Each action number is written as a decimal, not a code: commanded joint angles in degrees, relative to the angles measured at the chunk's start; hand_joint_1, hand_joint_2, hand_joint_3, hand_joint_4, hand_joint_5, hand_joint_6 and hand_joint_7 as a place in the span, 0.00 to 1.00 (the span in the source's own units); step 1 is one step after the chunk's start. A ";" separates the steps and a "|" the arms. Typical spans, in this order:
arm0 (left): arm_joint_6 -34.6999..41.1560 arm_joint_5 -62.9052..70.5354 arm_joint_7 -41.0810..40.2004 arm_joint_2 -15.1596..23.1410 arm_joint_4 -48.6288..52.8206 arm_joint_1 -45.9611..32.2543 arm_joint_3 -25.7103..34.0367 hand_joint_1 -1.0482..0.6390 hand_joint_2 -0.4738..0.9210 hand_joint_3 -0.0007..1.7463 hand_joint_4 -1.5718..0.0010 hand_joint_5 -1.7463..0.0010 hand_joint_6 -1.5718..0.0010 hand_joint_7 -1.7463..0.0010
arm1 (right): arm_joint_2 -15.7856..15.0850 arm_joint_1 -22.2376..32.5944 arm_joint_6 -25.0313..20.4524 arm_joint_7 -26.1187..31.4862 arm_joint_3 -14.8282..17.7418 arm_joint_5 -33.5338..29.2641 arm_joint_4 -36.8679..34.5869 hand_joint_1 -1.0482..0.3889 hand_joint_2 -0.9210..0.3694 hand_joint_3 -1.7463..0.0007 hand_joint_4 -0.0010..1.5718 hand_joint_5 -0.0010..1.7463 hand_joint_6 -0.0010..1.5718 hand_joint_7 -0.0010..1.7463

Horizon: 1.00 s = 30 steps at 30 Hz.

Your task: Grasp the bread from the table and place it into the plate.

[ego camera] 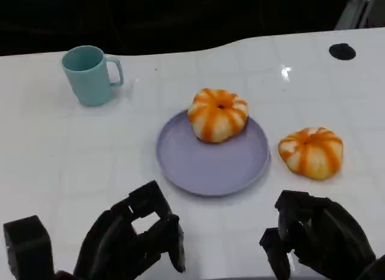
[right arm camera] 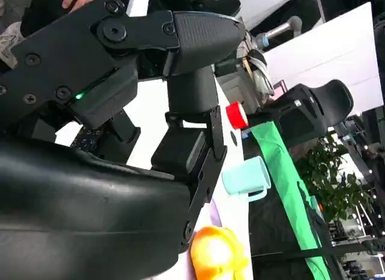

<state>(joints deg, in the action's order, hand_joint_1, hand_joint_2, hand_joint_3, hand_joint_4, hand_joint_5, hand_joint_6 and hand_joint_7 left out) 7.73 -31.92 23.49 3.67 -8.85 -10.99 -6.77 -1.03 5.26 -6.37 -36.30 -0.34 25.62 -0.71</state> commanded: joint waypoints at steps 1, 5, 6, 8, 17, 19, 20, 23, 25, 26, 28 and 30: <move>1.52 -0.16 1.20 0.10 0.21 -0.80 0.96 0.28 1.00 0.20 0.40 0.00 0.57 0.00 | -0.77 -0.12 0.15 -0.15 0.48 0.55 0.08 0.08 0.23 0.67 0.77 0.89 0.66 0.79; 3.54 -0.52 0.97 -0.34 0.03 -0.94 1.53 0.28 1.00 0.19 0.40 0.00 0.57 0.00 | -0.70 -0.01 0.26 0.08 0.34 0.26 0.09 0.08 0.22 0.68 0.77 0.89 0.67 0.80; 3.73 -0.47 1.03 -0.42 0.02 -0.95 1.67 0.28 1.00 0.19 0.40 0.00 0.57 0.00 | -0.65 0.05 0.22 0.17 0.32 0.24 0.14 0.08 0.22 0.68 0.77 0.89 0.67 0.80; 4.08 -0.31 1.20 -0.47 0.15 -0.90 1.91 0.27 1.00 0.19 0.40 0.00 0.57 0.00 | -0.54 0.02 0.56 0.10 0.30 0.16 -0.07 0.08 0.22 0.68 0.77 0.89 0.67 0.80; 3.06 1.77 4.08 -0.23 3.88 0.41 2.08 0.26 1.00 0.21 0.42 0.00 0.58 0.00 | -0.34 -0.73 1.24 0.39 0.57 -0.08 -1.18 0.08 0.20 0.69 0.77 0.89 0.67 0.79; 2.46 2.16 4.85 -0.55 4.84 0.48 2.18 0.26 1.00 0.22 0.43 0.00 0.59 0.00 | -0.30 -0.92 1.30 0.50 0.62 -0.11 -1.41 0.07 0.19 0.69 0.77 0.90 0.67 0.80; 2.24 2.13 5.20 -0.84 5.37 0.51 2.31 0.26 1.00 0.22 0.44 0.00 0.60 0.00 | -0.23 -1.06 1.40 0.50 0.68 -0.05 -1.64 0.07 0.20 0.69 0.77 0.90 0.67 0.80; 2.08 1.48 6.15 -1.53 6.39 0.72 2.80 0.27 1.00 0.23 0.45 0.00 0.61 0.00 | -0.04 -1.28 1.37 0.68 0.81 0.18 -1.92 0.07 0.20 0.70 0.77 0.90 0.67 0.80; 1.07 1.46 7.36 -1.94 7.29 0.98 3.09 0.27 1.00 0.23 0.45 0.00 0.61 0.00 | 0.03 -1.46 1.60 0.44 0.90 0.33 -2.28 0.07 0.20 0.70 0.76 0.90 0.67 0.80; 0.41 1.55 8.03 -2.12 7.80 1.10 3.19 0.27 1.00 0.24 0.46 0.00 0.61 0.00 | 0.03 -1.53 1.58 0.29 0.94 0.49 -2.40 0.07 0.20 0.70 0.76 0.90 0.66 0.81; -0.49 1.73 9.03 -2.43 8.69 1.29 3.33 0.27 1.00 0.24 0.47 0.00 0.62 0.00 | 0.03 -1.58 1.49 0.13 0.97 0.71 -2.47 0.07 0.19 0.71 0.76 0.90 0.66 0.80; -0.72 1.80 9.74 -2.55 9.45 1.52 3.43 0.26 1.00 0.23 0.47 0.00 0.62 0.00 | 0.04 -1.58 1.91 0.11 0.88 0.47 -2.67 0.07 0.19 0.71 0.77 0.90 0.66 0.80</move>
<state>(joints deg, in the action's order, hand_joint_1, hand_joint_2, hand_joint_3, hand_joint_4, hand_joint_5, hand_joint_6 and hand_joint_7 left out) 8.21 -30.40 31.78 0.95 -0.45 -9.80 -3.93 -0.64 4.00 -5.39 -35.99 -0.24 25.57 -3.08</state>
